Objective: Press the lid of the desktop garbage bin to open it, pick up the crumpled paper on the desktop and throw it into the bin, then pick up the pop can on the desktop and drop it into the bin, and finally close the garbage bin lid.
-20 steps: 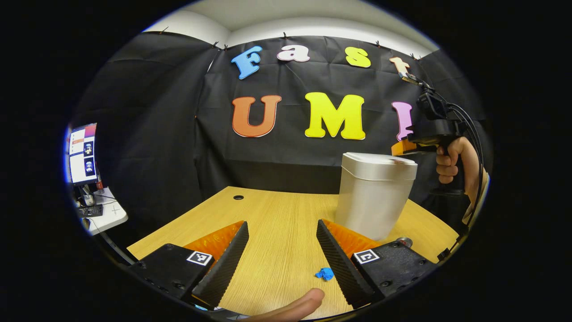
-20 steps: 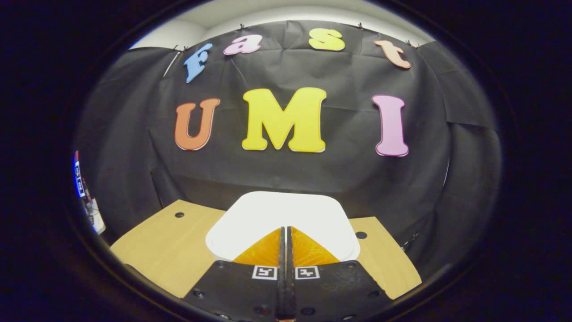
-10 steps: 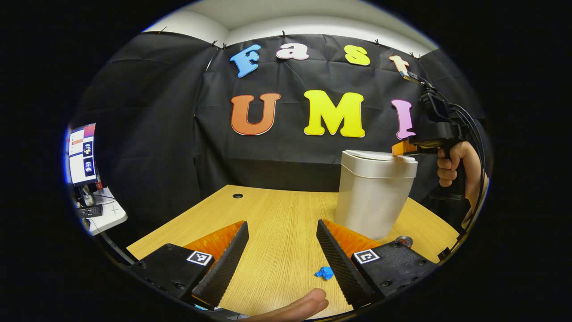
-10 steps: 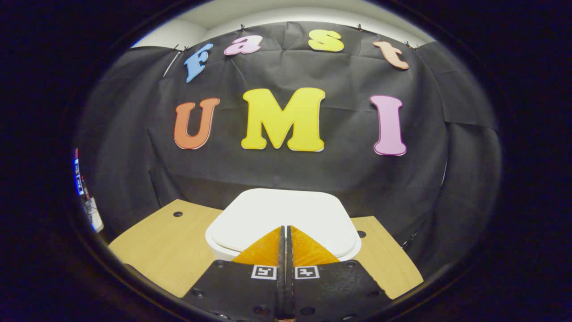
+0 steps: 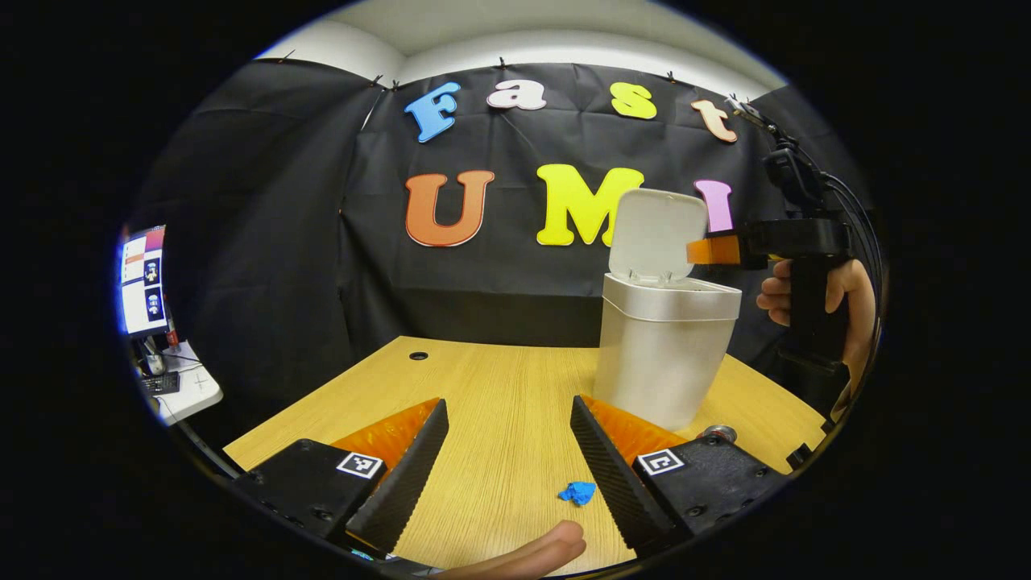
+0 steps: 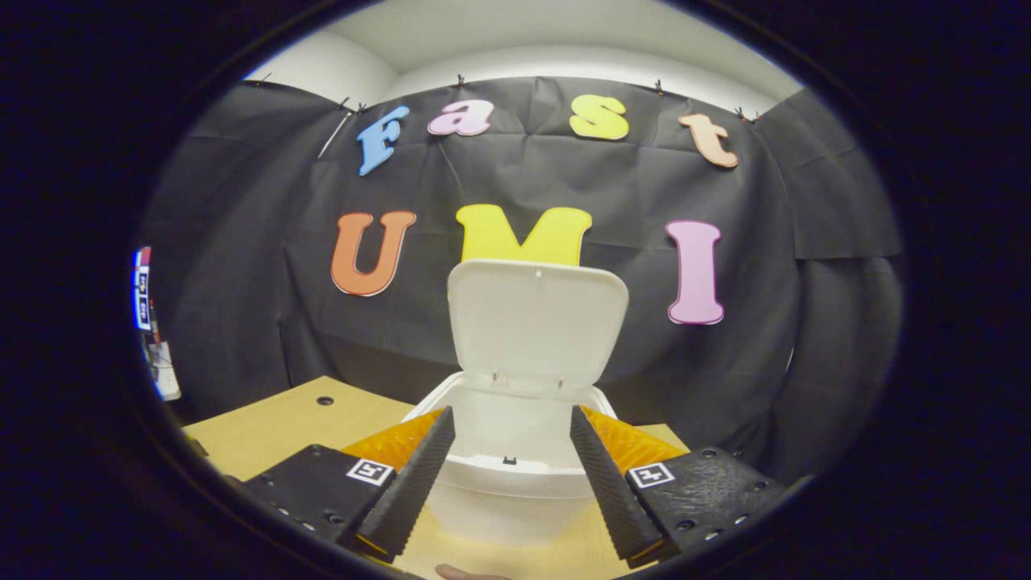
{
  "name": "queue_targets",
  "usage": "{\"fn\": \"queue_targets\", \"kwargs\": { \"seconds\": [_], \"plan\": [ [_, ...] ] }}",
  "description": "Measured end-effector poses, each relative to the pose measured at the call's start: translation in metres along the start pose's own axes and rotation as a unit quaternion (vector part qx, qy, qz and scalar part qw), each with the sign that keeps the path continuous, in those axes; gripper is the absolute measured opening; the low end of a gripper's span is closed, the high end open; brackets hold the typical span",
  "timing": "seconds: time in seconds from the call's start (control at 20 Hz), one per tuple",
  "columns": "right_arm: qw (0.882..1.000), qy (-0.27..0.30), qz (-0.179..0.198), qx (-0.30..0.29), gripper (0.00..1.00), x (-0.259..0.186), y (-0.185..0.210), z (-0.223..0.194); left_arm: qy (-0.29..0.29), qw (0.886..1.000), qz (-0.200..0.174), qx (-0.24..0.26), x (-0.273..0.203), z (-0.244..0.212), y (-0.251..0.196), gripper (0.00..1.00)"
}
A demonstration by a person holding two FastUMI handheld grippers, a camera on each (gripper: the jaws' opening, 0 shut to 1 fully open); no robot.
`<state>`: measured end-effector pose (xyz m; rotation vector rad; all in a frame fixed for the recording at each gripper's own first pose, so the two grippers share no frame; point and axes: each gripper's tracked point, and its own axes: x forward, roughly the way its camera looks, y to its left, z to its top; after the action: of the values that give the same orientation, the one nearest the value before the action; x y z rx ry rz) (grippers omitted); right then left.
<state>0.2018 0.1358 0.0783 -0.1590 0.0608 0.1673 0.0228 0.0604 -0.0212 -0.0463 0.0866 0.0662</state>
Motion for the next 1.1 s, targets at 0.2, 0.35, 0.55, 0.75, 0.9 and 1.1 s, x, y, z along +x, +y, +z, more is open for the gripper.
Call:
{"fn": "queue_targets", "kwargs": {
  "seconds": [0.2, 0.35, 0.55, 0.75, 0.9, 1.1],
  "plan": [
    [1.0, -0.011, 0.006, 0.001, 0.98, -0.02, 0.003, -0.004, 0.006, 1.0, 0.003, 0.002, 0.002, -0.004, 0.001, 0.99],
    [1.0, -0.014, 0.01, 0.006, 0.95, -0.042, 0.005, -0.009, 0.015, 1.0, -0.006, -0.001, 0.008, -0.01, -0.005, 0.99],
    [0.999, -0.032, 0.009, 0.014, 0.95, -0.07, -0.002, -0.015, 0.061, 0.997, -0.049, 0.015, 0.019, -0.038, -0.025, 0.99],
    [0.999, -0.026, 0.015, 0.024, 0.95, -0.093, -0.006, -0.041, 0.123, 0.988, -0.081, 0.054, 0.03, -0.079, -0.04, 0.99],
    [0.999, -0.026, 0.012, 0.023, 0.95, -0.109, -0.015, -0.06, 0.167, 0.978, -0.105, 0.068, 0.04, -0.11, -0.056, 0.99],
    [1.0, -0.028, 0.002, 0.002, 0.95, -0.127, -0.023, -0.097, 0.222, 0.965, -0.112, 0.081, 0.057, -0.149, -0.062, 1.0]
  ]
}}
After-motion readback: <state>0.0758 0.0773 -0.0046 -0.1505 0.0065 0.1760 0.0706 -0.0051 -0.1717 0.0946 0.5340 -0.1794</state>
